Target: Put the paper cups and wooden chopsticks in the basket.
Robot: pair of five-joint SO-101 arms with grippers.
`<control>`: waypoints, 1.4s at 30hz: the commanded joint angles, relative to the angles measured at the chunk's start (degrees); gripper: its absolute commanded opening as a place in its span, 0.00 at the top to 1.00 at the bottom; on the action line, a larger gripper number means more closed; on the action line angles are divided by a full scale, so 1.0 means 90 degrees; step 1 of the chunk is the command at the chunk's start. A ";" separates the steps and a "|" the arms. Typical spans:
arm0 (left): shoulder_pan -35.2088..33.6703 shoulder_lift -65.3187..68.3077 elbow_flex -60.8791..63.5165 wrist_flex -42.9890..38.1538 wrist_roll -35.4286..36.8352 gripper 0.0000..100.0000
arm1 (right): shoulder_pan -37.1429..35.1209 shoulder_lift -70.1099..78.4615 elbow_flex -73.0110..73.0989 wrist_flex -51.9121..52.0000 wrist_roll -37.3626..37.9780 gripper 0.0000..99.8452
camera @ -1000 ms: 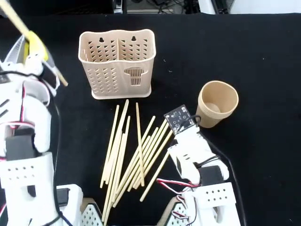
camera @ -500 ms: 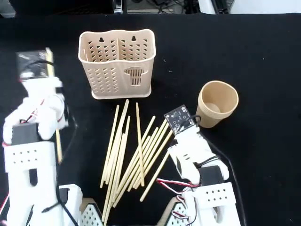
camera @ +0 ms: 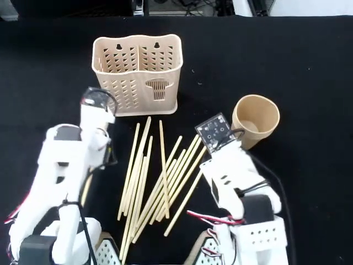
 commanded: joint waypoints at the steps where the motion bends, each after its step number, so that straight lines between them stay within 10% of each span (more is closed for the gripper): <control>1: 0.0210 -0.0020 0.0366 -0.0908 -0.0049 0.97 | -0.0039 0.0015 -0.1050 0.0293 0.0107 0.95; 20: 0.0796 0.2032 -0.0708 -0.1074 0.0381 0.97 | 0.0615 0.2838 -0.5065 0.1241 -0.0264 0.95; 42: 0.0806 0.2940 -0.1031 -0.0371 0.0322 0.88 | 0.2354 0.5368 -0.5201 -0.0410 -0.0234 0.86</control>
